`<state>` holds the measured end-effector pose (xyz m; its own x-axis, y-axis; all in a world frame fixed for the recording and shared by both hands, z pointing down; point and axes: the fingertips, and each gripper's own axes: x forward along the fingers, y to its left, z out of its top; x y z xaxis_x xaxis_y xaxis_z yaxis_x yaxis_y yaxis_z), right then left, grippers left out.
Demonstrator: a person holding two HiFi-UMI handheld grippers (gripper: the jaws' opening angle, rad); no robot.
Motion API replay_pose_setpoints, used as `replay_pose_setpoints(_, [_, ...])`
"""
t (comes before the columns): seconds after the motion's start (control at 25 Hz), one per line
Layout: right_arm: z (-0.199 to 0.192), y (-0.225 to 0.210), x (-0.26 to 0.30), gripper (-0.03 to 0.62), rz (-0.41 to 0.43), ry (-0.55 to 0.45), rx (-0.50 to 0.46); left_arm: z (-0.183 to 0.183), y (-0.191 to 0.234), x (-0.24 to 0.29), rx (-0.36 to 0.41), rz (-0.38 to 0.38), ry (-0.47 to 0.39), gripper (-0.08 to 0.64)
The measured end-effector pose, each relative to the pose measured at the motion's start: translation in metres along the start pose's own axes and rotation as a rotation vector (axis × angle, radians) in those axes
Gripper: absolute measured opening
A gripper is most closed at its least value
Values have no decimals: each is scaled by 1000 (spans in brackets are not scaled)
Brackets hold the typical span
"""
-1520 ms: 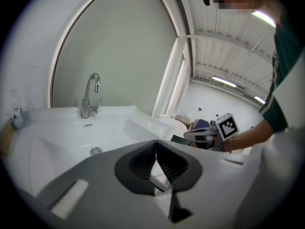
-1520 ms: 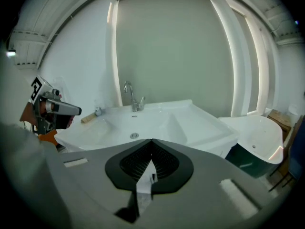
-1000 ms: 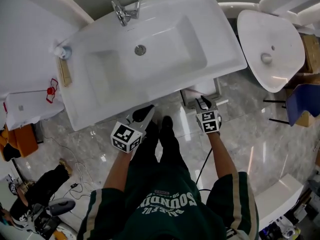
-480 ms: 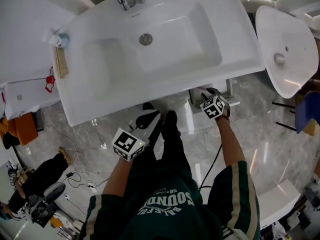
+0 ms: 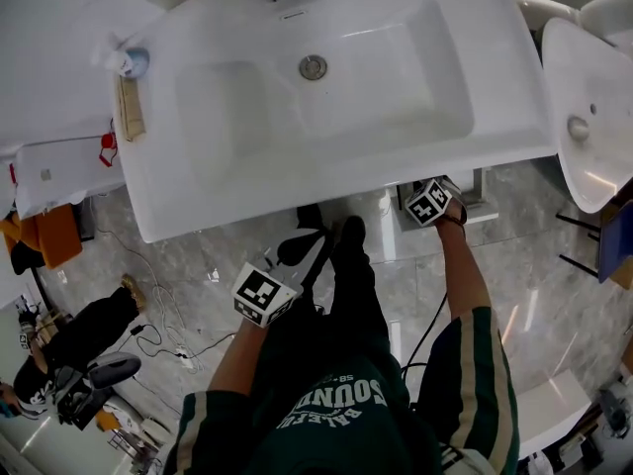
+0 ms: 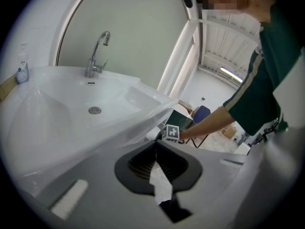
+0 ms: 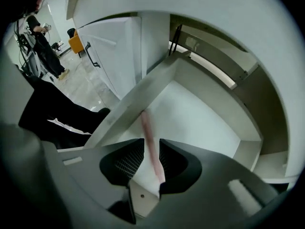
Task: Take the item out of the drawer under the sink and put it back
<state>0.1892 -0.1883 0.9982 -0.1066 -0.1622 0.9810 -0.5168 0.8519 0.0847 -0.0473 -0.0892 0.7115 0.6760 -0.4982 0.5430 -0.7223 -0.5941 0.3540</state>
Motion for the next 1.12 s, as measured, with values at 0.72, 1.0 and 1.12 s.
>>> replay_pose_setpoints(0.72, [11, -9, -24, 51, -49, -27, -82, 8, -5, -4, -19, -31, -3, 52])
replay_pose_setpoints(1.0, [7, -15, -70, 51, -113, -41, -119, 31, -12, -5, -3, -60, -25, 51])
replay_pose_setpoints(1.12, [8, -11, -97, 51, -136, -75, -129, 43, -20, -9, -1, -68, -37, 51])
